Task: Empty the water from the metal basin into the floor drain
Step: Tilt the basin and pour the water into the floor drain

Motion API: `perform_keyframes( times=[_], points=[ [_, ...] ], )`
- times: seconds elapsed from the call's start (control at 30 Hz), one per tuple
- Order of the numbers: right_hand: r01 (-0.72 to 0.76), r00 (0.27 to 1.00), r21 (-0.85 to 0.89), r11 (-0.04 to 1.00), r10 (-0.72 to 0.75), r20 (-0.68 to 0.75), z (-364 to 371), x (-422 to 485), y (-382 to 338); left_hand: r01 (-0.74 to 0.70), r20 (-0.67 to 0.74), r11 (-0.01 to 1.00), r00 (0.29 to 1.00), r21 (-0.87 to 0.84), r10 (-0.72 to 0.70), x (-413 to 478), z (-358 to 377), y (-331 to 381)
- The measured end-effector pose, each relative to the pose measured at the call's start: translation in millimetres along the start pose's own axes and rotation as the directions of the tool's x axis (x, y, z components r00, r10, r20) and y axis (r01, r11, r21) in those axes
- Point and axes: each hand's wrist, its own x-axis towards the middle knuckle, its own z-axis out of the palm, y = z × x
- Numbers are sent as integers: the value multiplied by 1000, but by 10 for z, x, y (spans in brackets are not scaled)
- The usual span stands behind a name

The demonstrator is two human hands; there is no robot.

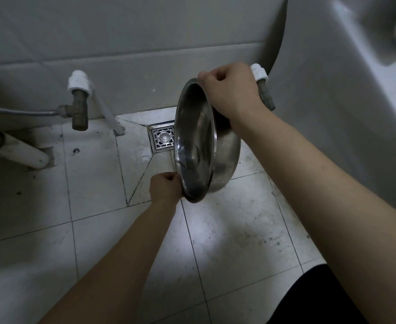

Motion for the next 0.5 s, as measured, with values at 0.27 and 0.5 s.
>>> perform_keyframes(
  times=[0.27,0.5],
  points=[
    [16,1000,-35,999,-16,8,22,-15,-41,5,11,1000,1000,6,-5,-22,-13,7],
    [9,1000,-40,999,-8,13,20,-43,-85,-11,27,1000,1000,7,11,-29,-12,12]
  ],
)
